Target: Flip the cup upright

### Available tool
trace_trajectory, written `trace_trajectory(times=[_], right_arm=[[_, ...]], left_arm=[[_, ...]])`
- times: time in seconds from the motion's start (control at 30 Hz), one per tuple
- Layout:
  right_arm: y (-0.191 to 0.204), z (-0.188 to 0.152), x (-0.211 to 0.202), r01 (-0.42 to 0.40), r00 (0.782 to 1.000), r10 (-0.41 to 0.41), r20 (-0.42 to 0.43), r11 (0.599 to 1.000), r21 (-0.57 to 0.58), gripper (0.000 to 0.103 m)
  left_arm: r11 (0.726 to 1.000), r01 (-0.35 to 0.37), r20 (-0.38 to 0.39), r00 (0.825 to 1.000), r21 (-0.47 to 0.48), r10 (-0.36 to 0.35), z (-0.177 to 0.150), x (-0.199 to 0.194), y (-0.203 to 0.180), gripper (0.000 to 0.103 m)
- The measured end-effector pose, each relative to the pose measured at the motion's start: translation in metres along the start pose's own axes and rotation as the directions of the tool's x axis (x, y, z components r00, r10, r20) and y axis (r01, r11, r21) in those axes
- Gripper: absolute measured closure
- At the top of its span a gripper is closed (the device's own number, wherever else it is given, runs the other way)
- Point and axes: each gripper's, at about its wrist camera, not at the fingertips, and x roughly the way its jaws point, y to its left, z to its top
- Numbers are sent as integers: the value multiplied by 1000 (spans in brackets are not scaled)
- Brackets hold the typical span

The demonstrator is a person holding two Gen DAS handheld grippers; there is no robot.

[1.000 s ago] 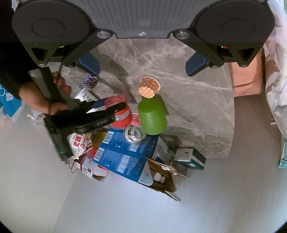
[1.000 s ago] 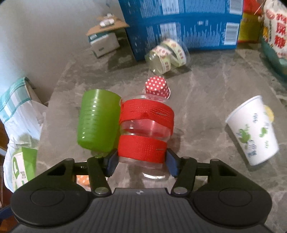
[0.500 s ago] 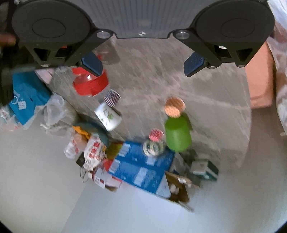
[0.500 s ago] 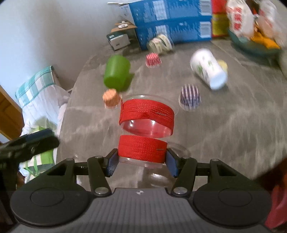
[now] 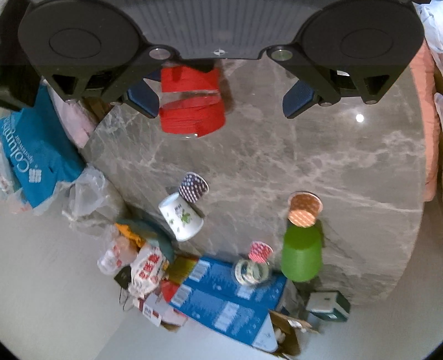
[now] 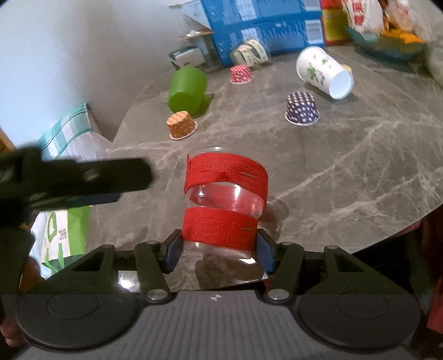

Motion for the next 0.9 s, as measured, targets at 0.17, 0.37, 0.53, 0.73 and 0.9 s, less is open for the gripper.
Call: trace_trajectory(times=[0.17, 0.37, 0.53, 0.73, 0.9], right_arm=[[2, -9, -2, 0, 999, 0, 34, 1000, -21, 46], [0, -13, -4, -20, 999, 21, 39, 1000, -24, 46], [0, -13, -3, -26, 999, 27, 44, 999, -28, 46], [-5, -14, -4, -43, 998, 44, 49, 999, -15, 45], [-8, -14, -5, -55, 997, 55, 47, 998, -7, 45]], left_arm=[[1000, -8, -41, 999, -8, 8, 1, 21, -13, 7], [999, -39, -58, 997, 17, 40, 5, 35, -31, 7], [998, -59, -90, 994, 10, 60, 8, 47, -34, 16], [997, -81, -125, 989, 19, 82, 12, 56, -37, 19], [996, -84, -145, 985, 43, 90, 14, 62, -40, 20]])
